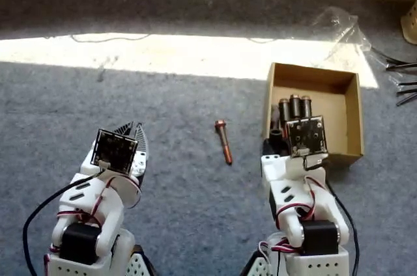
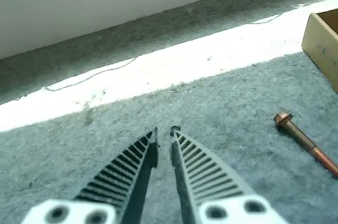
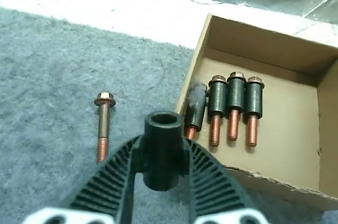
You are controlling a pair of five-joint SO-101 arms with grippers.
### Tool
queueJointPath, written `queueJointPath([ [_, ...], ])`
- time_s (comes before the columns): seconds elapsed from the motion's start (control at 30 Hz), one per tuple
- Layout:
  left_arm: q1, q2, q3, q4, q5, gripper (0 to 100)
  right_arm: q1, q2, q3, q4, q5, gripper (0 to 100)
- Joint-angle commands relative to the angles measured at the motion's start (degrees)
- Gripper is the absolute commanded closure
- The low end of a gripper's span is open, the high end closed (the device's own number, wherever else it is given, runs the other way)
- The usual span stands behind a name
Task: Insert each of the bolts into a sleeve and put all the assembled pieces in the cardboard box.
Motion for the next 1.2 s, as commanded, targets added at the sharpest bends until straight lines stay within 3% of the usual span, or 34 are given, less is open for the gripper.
queueJointPath([
  [0.0, 2.0, -0.6, -0.8, -2.8, -0.2, 94, 0.9, -6.6, 2.2, -2.6, -2.5, 99.5],
  [0.27, 2.0, 4.1, -5.7, -2.7, 0.0, 94, 1.0, -10.2, 4.3, -2.7, -3.0, 99.5],
  [0.5, 4.0, 33.6, -22.5, -2.7, 4.9, 99, 1.0, -10.5, 5.8, -2.9, -3.1, 99.5],
  [0.73, 14.0, 58.9, -37.4, -2.7, 15.8, 99, 4.0, -10.5, 5.9, -4.2, -3.1, 99.5],
  [1.0, 15.2, 80.7, -51.0, -2.1, 34.3, 99, 5.8, -10.5, 6.4, -4.5, -6.3, 99.5],
  [1.17, 17.0, 93.1, -60.6, 4.1, 46.9, 99, 5.8, -10.5, 6.4, -4.4, -6.3, 99.5],
])
